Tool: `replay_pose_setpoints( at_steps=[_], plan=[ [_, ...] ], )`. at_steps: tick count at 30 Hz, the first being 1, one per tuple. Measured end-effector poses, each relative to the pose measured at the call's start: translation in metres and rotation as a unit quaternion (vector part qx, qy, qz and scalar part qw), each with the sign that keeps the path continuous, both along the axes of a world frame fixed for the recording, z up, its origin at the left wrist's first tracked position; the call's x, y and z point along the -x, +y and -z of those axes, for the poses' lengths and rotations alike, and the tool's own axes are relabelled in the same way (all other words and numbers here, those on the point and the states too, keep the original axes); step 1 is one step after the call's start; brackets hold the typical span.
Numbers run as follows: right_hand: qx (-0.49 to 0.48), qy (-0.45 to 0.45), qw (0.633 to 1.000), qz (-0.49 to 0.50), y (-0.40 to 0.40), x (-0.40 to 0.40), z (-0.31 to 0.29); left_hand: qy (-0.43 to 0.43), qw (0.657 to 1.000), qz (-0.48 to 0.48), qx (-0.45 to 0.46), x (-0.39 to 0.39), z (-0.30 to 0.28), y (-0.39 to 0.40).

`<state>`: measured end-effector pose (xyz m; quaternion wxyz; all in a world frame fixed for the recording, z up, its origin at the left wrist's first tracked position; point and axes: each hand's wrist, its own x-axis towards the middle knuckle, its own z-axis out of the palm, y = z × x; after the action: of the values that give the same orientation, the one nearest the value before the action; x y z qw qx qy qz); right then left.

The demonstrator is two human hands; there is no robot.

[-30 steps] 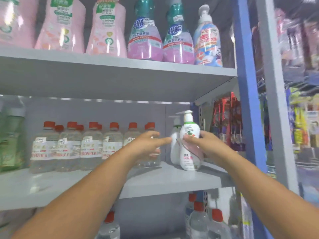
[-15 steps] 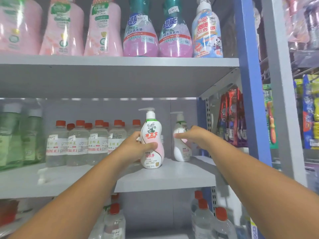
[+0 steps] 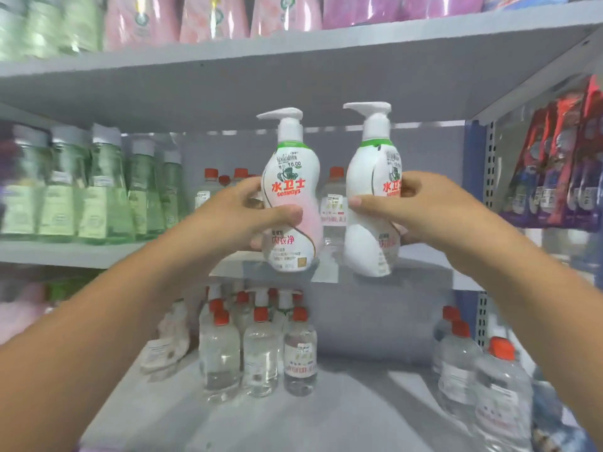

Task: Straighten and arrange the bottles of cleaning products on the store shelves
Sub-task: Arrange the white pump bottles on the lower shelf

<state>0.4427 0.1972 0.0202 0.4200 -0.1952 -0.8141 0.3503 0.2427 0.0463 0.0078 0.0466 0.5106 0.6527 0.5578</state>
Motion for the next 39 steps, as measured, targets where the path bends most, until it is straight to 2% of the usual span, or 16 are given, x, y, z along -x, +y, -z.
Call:
replay_pose_setpoints(
  at_steps=[4, 9, 12, 15, 22, 27, 32, 39],
  plan=[
    [-0.005, 0.053, 0.994, -0.092, -0.051, -0.002, 0.049, 0.000, 0.998, -0.056, -0.032, -0.013, 0.046, -0.075],
    [0.101, 0.001, 0.975, -0.198, -0.070, 0.039, 0.146, -0.086, 0.976, -0.191, -0.051, 0.004, 0.156, -0.144],
    [0.145, -0.025, 0.971, -0.190, -0.077, 0.084, 0.197, -0.137, 0.958, -0.251, -0.033, 0.046, 0.212, -0.164],
    [0.171, -0.024, 0.974, -0.149, -0.086, 0.134, 0.230, -0.142, 0.945, -0.293, -0.015, 0.098, 0.246, -0.171],
    [0.163, -0.029, 0.983, -0.077, -0.121, 0.263, 0.258, -0.143, 0.947, -0.286, -0.025, 0.217, 0.267, -0.163],
    [0.160, 0.000, 0.987, 0.016, -0.139, 0.338, 0.270, -0.124, 0.965, -0.231, -0.020, 0.277, 0.272, -0.151],
    [0.142, -0.013, 0.986, 0.085, -0.138, 0.379, 0.290, -0.140, 0.968, -0.207, -0.024, 0.321, 0.281, -0.136],
    [0.129, -0.056, 0.985, 0.100, -0.125, 0.398, 0.295, -0.124, 0.980, -0.154, -0.003, 0.341, 0.286, -0.116]
  ],
)
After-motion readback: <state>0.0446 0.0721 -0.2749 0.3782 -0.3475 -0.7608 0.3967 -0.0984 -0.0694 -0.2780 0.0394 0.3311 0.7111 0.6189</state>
